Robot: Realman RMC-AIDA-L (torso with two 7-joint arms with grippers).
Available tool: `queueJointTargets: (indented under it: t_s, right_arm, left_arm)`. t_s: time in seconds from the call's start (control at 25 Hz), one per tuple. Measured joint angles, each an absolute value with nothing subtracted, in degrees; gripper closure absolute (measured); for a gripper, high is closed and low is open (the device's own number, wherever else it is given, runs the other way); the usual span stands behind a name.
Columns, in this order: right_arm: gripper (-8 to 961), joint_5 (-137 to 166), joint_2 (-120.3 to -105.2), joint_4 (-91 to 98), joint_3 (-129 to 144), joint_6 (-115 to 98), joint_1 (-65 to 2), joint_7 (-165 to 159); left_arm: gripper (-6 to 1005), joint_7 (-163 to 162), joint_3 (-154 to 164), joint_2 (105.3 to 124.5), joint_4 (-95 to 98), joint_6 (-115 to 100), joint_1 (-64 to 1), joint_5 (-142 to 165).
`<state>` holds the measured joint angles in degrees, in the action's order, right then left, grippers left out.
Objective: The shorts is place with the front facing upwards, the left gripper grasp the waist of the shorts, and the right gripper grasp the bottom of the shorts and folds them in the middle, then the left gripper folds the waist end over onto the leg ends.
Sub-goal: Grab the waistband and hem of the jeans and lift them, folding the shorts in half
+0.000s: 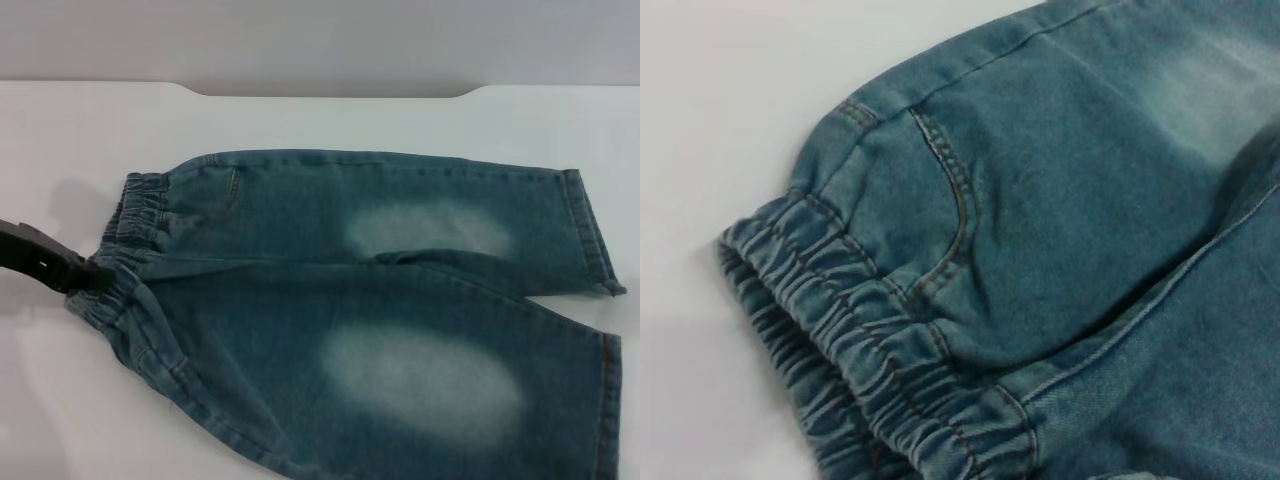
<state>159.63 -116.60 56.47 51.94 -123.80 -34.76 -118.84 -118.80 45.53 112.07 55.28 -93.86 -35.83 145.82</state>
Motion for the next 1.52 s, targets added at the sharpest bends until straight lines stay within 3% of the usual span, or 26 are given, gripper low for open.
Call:
queueJointTargets:
  t_s: [0.32,0.96,1.52]
  right_arm:
    - [377,160.81,-116.32,51.10,52.20,-119.56,-36.73,-118.73]
    - [379,163.48,-118.05,49.04,53.79,-114.47,-37.45,-121.02]
    - [377,163.68,-118.21,49.10,53.79,-112.74,-38.86,-121.31]
  left_arm:
    - [958,-118.49,45.53,112.67,55.28,-93.66,-36.32,145.82]
    - [958,-118.45,46.26,113.33,55.90,-94.04,-36.75,145.90]
    - [957,-118.43,47.72,113.33,55.90,-93.95,-36.93,145.98]
